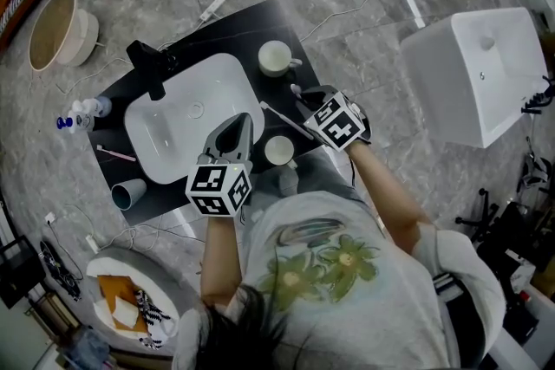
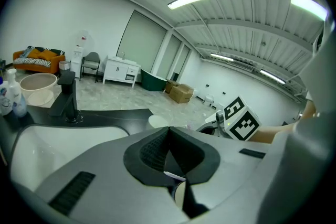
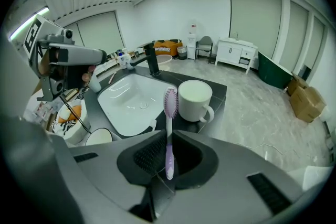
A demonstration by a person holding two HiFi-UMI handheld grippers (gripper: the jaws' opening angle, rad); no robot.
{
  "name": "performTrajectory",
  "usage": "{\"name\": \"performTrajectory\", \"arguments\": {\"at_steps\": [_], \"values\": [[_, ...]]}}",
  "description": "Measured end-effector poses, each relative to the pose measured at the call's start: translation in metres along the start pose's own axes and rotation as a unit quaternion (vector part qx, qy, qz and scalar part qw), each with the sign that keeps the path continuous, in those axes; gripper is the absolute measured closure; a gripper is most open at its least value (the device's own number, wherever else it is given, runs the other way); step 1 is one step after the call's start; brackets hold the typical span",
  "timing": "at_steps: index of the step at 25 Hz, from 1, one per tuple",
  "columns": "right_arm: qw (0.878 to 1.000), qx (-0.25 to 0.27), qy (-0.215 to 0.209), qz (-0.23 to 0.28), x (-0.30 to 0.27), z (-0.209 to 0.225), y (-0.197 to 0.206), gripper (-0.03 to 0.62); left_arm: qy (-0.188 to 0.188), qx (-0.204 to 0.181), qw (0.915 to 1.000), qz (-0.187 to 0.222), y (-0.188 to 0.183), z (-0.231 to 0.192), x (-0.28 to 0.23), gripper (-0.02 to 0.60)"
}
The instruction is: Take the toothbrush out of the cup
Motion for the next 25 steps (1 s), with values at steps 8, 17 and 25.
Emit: {"name": "performTrajectory", "arguments": {"at_steps": [8, 17, 25], "values": [[1.0, 0.002, -0.017, -0.014, -0.024, 0.005, 0.005, 0.533, -0.011, 0.01, 0.9999, -0.005, 0.004, -0.007, -0.005, 0.565], [0.999, 0.009, -0.033, -0.025, -0.058, 0.01, 0.009, 0.533, -0.029, 0.023, 0.9993, -0.01, 0.009, -0.017, -0.009, 0.565], [0.998, 0.011, -0.041, -0.053, -0.088, 0.012, 0.015, 0.533, -0.044, 0.037, 0.9983, -0.013, 0.013, -0.027, -0.01, 0.565]]}}
Point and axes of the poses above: the fingertips, and each gripper's own axes: x backward along the fingers, z to its right, y out of its underside, the point moved 8 cm from there along x, backward along the fingers, and after that the axes turned 4 degrees about z, right-handed, at the moved point
